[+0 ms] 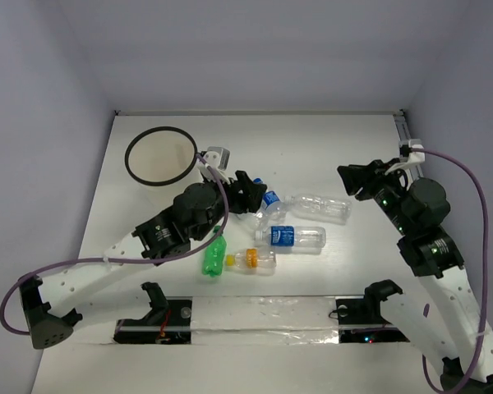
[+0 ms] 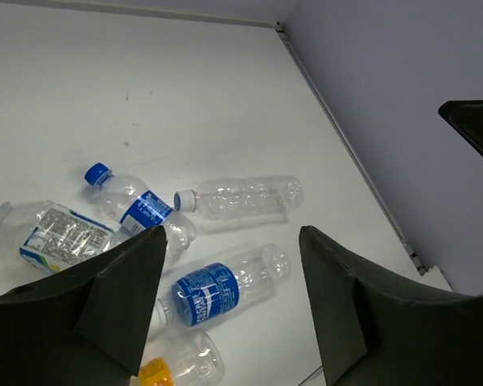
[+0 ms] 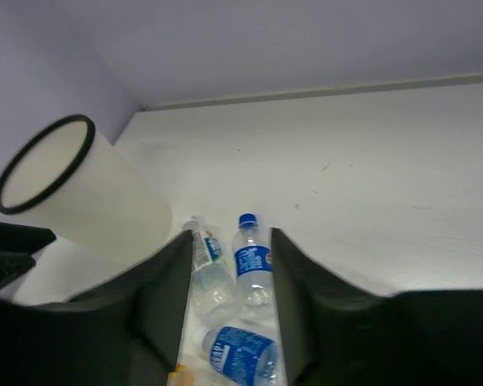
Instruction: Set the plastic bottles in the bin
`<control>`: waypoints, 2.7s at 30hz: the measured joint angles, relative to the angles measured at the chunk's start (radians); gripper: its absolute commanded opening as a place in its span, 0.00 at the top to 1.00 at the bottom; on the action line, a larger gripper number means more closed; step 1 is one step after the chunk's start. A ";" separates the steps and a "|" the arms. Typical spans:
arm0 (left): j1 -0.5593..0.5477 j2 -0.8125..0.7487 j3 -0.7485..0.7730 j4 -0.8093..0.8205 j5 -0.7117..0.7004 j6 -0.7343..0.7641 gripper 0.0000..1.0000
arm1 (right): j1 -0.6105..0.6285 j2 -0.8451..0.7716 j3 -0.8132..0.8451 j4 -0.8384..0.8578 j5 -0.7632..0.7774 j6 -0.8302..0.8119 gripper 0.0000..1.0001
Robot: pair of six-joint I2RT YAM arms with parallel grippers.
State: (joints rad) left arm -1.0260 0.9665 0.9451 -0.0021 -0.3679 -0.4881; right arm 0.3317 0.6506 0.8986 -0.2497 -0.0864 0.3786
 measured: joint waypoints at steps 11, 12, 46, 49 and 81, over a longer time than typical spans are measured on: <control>0.025 0.106 0.001 -0.066 -0.082 -0.138 1.00 | 0.000 -0.002 -0.037 0.010 -0.025 0.010 1.00; 0.041 0.132 0.002 -0.071 -0.074 -0.148 1.00 | 0.000 0.000 -0.042 0.014 -0.031 0.011 1.00; 0.269 0.649 0.040 -0.171 -0.105 -0.405 0.03 | 0.000 0.031 -0.163 0.132 -0.269 0.045 0.23; 0.269 0.671 0.064 -0.173 -0.113 -0.407 0.02 | 0.000 0.031 -0.176 0.154 -0.286 0.048 0.23; 0.291 0.774 0.111 -0.109 -0.167 -0.385 0.41 | 0.000 0.111 -0.228 0.209 -0.345 0.082 0.28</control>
State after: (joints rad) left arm -0.7345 1.7405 1.0557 -0.1116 -0.5346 -0.8734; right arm 0.3317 0.7616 0.6704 -0.0402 -0.4313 0.4606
